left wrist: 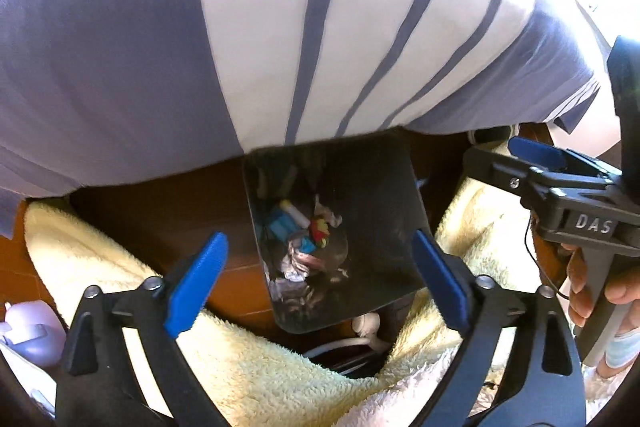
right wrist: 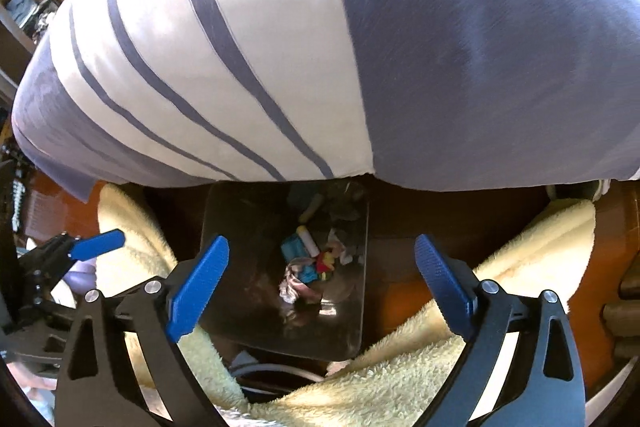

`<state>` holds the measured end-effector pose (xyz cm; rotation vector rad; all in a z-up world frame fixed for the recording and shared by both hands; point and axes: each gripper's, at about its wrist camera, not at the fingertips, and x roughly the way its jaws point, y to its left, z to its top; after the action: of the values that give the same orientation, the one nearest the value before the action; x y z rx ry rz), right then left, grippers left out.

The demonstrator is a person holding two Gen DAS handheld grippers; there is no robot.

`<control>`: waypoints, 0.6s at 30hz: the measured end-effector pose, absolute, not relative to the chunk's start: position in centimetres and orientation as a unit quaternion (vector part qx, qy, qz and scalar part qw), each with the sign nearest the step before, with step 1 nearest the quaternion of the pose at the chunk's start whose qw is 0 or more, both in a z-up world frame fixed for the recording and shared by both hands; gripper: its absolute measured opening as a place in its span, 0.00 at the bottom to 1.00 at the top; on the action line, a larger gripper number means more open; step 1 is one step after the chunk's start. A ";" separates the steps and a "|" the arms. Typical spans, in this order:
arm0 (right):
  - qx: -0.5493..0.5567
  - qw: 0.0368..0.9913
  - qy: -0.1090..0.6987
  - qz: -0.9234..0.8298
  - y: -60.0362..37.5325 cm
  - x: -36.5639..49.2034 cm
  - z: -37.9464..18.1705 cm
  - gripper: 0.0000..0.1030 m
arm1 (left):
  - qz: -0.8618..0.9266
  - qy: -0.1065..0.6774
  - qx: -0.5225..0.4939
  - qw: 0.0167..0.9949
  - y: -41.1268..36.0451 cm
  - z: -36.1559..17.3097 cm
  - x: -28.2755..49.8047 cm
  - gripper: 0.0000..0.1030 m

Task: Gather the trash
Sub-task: 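Raise both open tools back up toward the remaining items on the bed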

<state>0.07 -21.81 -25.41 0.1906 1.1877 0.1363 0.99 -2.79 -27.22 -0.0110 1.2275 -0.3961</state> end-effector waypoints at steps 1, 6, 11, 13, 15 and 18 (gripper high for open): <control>0.090 0.825 0.555 0.063 -21.8 -0.1 -25.0 0.92 | -0.185 0.565 -0.004 0.804 -2.7 -26.5 0.8 0.91; 0.095 0.840 0.531 0.060 -22.6 -1.0 -22.7 0.92 | -0.181 0.536 0.002 0.825 -2.5 -23.8 0.4 0.92; 0.096 0.858 0.502 0.051 -23.8 -1.2 -20.0 0.92 | -0.177 0.505 0.006 0.845 -2.0 -21.0 0.3 0.92; 0.093 0.867 0.487 0.046 -24.3 -1.2 -18.6 0.92 | -0.174 0.496 0.007 0.851 -1.7 -20.1 0.5 0.92; 0.089 0.875 0.475 0.042 -24.8 -0.7 -17.3 0.92 | -0.170 0.485 0.009 0.858 -1.5 -19.0 0.9 0.92; 0.083 0.884 0.459 0.035 -25.4 0.4 -15.7 0.92 | -0.162 0.469 0.011 0.868 -0.9 -17.3 2.0 0.92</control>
<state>0.44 -25.41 -15.68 0.1718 0.9544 0.0725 1.97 -0.91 -17.33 0.0233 0.9811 -0.3398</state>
